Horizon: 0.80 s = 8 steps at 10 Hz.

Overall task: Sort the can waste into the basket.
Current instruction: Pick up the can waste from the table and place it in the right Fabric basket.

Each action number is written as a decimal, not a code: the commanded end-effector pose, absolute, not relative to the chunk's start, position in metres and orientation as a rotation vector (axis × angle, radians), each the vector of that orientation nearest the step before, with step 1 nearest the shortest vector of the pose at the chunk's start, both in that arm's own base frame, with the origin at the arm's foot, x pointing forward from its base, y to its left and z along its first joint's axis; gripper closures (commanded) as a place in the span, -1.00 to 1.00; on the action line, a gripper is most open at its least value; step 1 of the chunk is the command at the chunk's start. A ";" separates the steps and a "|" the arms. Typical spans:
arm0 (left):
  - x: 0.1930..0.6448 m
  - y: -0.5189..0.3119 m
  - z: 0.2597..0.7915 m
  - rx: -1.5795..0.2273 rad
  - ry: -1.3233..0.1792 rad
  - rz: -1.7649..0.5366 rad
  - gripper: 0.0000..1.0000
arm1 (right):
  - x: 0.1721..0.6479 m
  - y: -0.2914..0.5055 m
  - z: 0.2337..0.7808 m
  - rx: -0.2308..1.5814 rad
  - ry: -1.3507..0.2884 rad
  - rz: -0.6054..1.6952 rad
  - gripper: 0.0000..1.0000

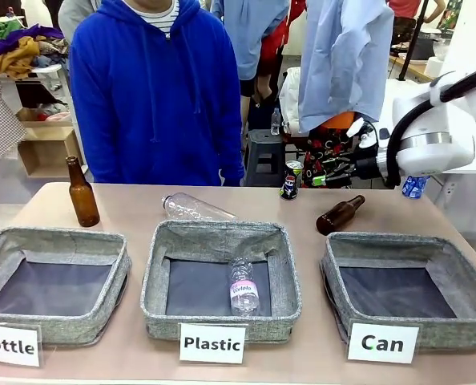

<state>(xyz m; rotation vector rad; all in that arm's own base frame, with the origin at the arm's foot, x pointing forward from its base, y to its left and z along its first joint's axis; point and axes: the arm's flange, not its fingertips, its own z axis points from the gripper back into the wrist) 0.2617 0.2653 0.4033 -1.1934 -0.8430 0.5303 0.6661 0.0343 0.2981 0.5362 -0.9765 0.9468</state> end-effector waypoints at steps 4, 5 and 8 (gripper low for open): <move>0.262 0.266 0.404 -1.199 -0.865 0.517 -1.00 | 0.705 0.057 0.273 0.567 -0.847 0.916 -1.00; 0.262 0.266 0.404 -1.199 -0.865 0.517 -1.00 | 0.709 0.062 0.267 0.606 -0.808 0.924 -1.00; 0.262 0.266 0.404 -1.199 -0.865 0.517 -1.00 | 0.642 0.042 0.341 0.537 -0.746 0.888 -1.00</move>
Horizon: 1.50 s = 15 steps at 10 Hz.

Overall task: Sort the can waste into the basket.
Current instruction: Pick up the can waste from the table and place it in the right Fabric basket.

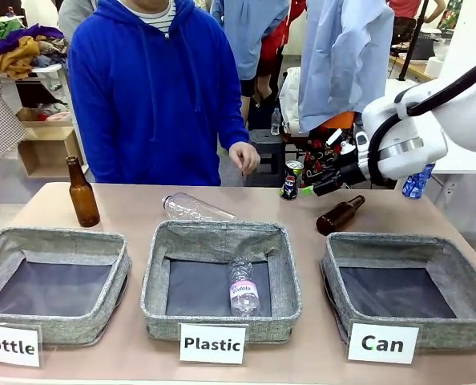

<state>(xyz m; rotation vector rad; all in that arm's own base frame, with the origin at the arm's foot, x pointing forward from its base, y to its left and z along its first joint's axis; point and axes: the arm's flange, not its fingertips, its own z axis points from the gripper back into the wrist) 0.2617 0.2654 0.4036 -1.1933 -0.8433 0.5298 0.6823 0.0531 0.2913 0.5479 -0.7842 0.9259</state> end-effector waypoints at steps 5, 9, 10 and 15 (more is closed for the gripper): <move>0.262 0.266 0.404 -1.199 -0.865 0.517 -1.00 | 0.425 -0.049 0.471 0.453 -0.685 0.765 -1.00; 0.262 0.266 0.404 -1.199 -0.865 0.517 -1.00 | 0.326 -0.161 0.480 0.419 -0.642 0.294 -1.00; 0.262 0.266 0.404 -1.199 -0.865 0.517 -1.00 | 0.305 -0.191 0.478 0.466 -0.621 0.164 -1.00; 0.262 0.266 0.404 -1.199 -0.865 0.517 -1.00 | 0.258 -0.266 0.453 0.710 -0.697 -0.155 -1.00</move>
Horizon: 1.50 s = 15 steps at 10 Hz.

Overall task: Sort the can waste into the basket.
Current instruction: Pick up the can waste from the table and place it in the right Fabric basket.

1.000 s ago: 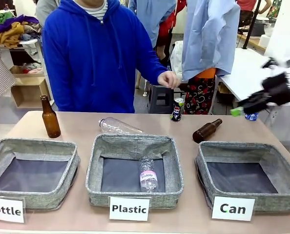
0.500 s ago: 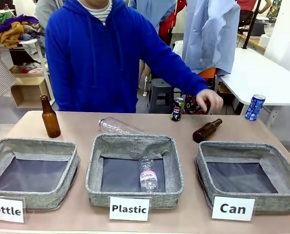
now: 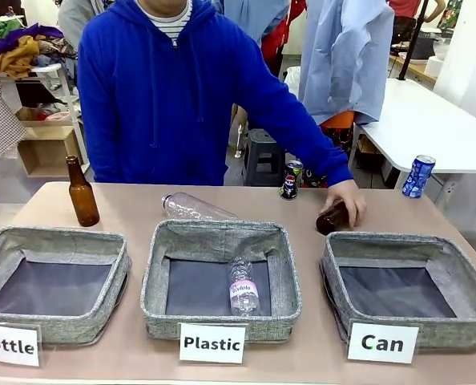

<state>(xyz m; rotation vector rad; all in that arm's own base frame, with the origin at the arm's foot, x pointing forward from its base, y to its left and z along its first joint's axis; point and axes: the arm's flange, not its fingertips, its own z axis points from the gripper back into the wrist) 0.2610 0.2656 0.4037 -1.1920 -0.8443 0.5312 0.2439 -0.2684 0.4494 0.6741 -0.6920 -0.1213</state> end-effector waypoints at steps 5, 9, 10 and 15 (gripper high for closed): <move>0.262 0.266 0.404 -1.199 -0.865 0.517 -1.00 | 0.297 -0.253 0.465 0.681 -0.709 -0.110 -1.00; 0.262 0.266 0.404 -1.199 -0.865 0.517 -1.00 | 0.363 -0.198 0.489 0.502 -0.770 0.047 -1.00; 0.262 0.266 0.404 -1.199 -0.865 0.517 -1.00 | 0.381 -0.183 0.492 0.457 -0.781 0.077 -1.00; 0.262 0.266 0.404 -1.199 -0.865 0.517 -1.00 | 0.500 -0.076 0.470 0.245 -0.793 0.374 -1.00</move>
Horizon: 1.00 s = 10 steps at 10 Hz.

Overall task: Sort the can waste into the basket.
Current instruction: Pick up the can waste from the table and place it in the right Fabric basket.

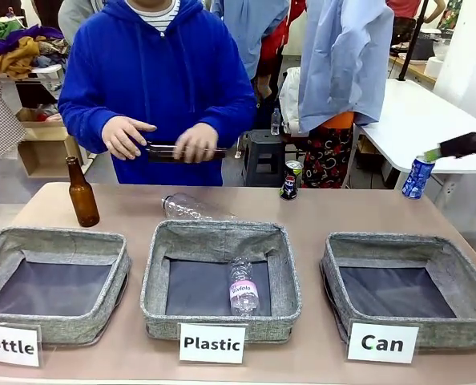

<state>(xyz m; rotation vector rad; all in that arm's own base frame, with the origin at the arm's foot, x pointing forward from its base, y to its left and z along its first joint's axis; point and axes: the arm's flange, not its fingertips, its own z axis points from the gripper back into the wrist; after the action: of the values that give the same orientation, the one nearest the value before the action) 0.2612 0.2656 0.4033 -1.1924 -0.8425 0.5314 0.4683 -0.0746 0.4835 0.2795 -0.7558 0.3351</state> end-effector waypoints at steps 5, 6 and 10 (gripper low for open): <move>0.261 0.266 0.403 -1.192 -0.842 0.531 -1.00 | 0.600 0.023 0.403 0.220 -0.768 0.736 -1.00; 0.244 0.270 0.427 -1.233 -0.854 0.458 -1.00 | 0.619 0.037 0.382 0.239 -0.738 0.781 -1.00; 0.189 0.310 0.484 -1.382 -0.859 0.371 -1.00 | 0.671 0.065 0.325 0.354 -0.775 0.921 -1.00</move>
<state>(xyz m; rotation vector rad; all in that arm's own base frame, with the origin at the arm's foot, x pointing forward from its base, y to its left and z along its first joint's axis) 0.1990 0.2917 0.4781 -1.3135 -0.8906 0.3905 0.6570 0.0709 0.3341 0.3085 -0.7181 0.8856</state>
